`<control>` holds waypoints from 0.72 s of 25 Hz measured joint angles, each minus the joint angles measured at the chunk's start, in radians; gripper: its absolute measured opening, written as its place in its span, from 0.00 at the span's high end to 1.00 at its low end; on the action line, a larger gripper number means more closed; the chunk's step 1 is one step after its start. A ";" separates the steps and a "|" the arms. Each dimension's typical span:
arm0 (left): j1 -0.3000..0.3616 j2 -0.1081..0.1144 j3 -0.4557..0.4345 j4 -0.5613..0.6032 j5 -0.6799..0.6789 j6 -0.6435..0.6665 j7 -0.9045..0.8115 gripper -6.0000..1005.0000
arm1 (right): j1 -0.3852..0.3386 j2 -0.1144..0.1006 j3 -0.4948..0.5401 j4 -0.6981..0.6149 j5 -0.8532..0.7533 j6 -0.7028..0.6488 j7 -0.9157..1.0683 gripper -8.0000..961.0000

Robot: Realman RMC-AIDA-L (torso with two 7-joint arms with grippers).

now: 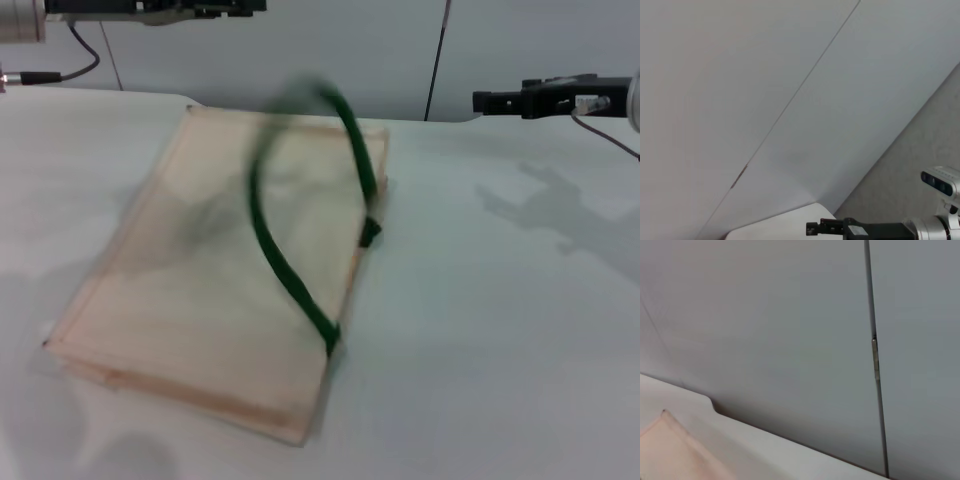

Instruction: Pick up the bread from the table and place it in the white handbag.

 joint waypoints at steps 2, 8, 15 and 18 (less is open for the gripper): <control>-0.001 -0.001 0.000 0.000 0.003 0.000 0.003 0.68 | 0.000 0.000 0.000 0.000 0.000 -0.005 0.000 0.07; 0.000 -0.002 0.000 0.000 -0.003 0.000 0.005 0.47 | -0.002 0.000 0.000 0.000 0.000 -0.006 0.000 0.07; 0.027 -0.023 0.000 -0.002 -0.114 -0.014 0.086 0.32 | -0.016 0.026 0.060 -0.013 0.013 -0.025 -0.055 0.07; 0.062 -0.059 0.000 -0.005 -0.210 -0.042 0.212 0.26 | -0.025 0.070 0.199 -0.014 0.013 -0.030 -0.187 0.07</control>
